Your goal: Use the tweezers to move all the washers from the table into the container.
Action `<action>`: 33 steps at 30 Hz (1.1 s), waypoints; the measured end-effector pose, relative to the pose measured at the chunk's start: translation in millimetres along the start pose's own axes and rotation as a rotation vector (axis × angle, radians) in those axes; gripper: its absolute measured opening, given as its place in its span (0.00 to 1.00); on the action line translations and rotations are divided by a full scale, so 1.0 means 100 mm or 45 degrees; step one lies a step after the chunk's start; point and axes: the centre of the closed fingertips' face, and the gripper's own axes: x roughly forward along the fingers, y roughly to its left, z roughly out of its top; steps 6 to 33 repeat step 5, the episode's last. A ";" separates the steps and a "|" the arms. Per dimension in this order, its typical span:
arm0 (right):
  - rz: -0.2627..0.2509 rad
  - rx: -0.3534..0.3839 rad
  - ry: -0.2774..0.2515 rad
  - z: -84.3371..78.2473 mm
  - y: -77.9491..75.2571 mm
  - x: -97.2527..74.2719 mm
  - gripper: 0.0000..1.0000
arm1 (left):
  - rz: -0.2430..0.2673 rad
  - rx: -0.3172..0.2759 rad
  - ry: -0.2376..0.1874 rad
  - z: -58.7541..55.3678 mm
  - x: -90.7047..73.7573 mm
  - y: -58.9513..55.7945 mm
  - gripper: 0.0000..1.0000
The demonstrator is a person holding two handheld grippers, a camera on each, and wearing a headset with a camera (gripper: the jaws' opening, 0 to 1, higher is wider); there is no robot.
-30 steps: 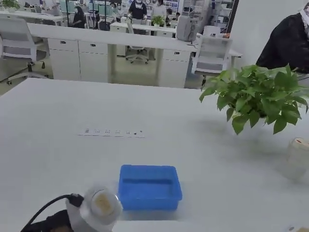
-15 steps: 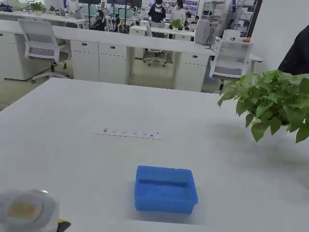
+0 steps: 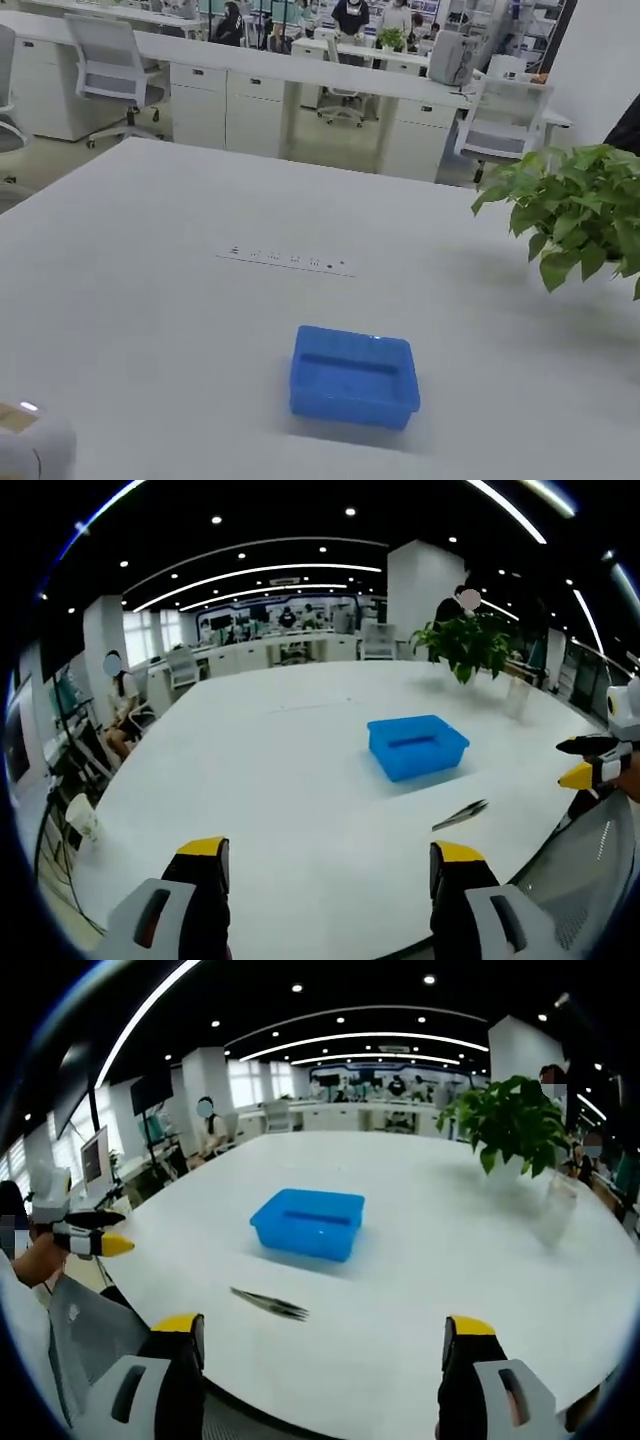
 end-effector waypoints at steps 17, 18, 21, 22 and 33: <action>-0.004 0.011 -0.003 0.01 0.00 0.00 0.99 | 0.004 0.005 0.014 -0.04 0.03 0.00 0.89; -0.004 0.011 -0.003 0.01 0.00 0.00 0.99 | 0.004 0.005 0.014 -0.04 0.03 0.00 0.89; -0.004 0.011 -0.003 0.01 0.00 0.00 0.99 | 0.004 0.005 0.014 -0.04 0.03 0.00 0.89; -0.004 0.011 -0.003 0.01 0.00 0.00 0.99 | 0.004 0.005 0.014 -0.04 0.03 0.00 0.89; -0.004 0.011 -0.003 0.01 0.00 0.00 0.99 | 0.004 0.005 0.014 -0.04 0.03 0.00 0.89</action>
